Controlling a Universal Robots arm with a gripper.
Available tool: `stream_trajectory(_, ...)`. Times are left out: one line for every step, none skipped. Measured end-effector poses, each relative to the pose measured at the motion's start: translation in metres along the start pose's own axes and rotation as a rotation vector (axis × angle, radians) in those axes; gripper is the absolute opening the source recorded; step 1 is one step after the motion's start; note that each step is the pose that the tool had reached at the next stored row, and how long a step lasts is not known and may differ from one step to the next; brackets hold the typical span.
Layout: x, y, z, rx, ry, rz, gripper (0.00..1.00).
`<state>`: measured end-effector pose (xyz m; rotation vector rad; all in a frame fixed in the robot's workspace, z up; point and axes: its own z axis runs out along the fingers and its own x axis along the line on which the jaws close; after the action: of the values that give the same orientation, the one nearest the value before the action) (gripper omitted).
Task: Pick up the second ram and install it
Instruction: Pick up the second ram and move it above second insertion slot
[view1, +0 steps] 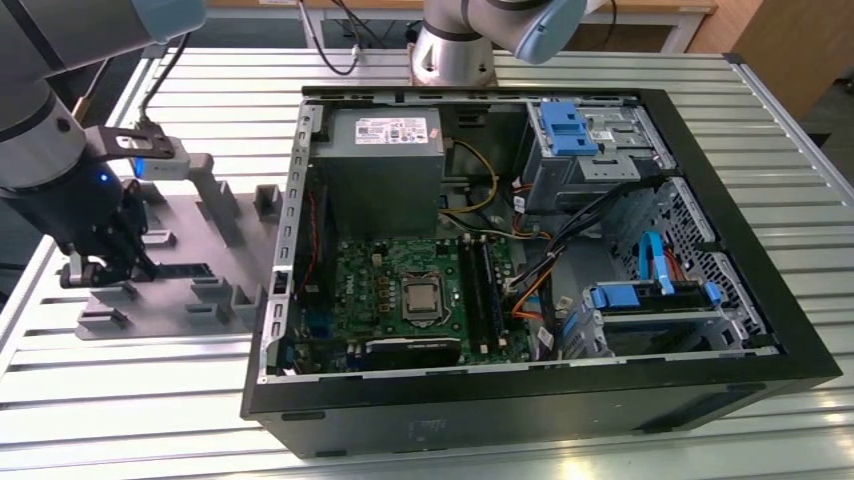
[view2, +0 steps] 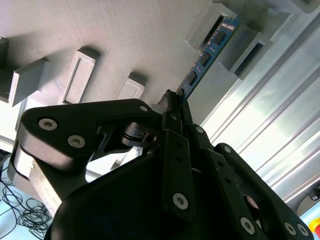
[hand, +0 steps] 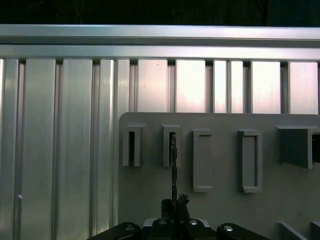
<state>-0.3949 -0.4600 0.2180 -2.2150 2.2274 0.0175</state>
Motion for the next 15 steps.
stream_trajectory(0.0, 0.0, -0.0001, 0.0001, -0.0001, 0.0, 0.14)
stream_trajectory(0.0, 0.0, -0.0002, 0.0001, -0.0001, 0.0, 0.14)
stream_trajectory(0.0, 0.0, -0.0004, 0.0001, -0.0001, 0.0, 0.14)
stream_trajectory(0.0, 0.0, -0.0006, 0.0, 0.0, 0.0, 0.14)
stream_trajectory(0.0, 0.0, -0.0008, 0.0, 0.0, 0.0, 0.14)
stream_trajectory(0.0, 0.0, -0.0009, 0.0002, -0.0001, 0.0, 0.14)
stream_trajectory(0.0, 0.0, -0.0011, 0.0, 0.0, 0.0, 0.14)
stream_trajectory(0.0, 0.0, -0.0012, 0.0001, -0.0001, 0.0, 0.14)
stream_trajectory(0.0, 0.0, -0.0014, 0.0, 0.0, 0.0, 0.14)
stream_trajectory(0.0, 0.0, -0.0016, 0.0, 0.0, 0.0, 0.14)
stream_trajectory(0.0, 0.0, -0.002, -0.0001, 0.0001, 0.0, 0.14)
stream_trajectory(0.0, 0.0, -0.0021, 0.0, 0.0, 0.0, 0.14)
stream_trajectory(0.0, 0.0, -0.003, 0.0001, -0.0001, 0.0, 0.14)
stream_trajectory(0.0, 0.0, -0.0032, 0.0001, 0.0, 0.0, 0.14)
stream_trajectory(0.0, 0.0, -0.0034, 0.0, 0.0, 0.0, 0.14)
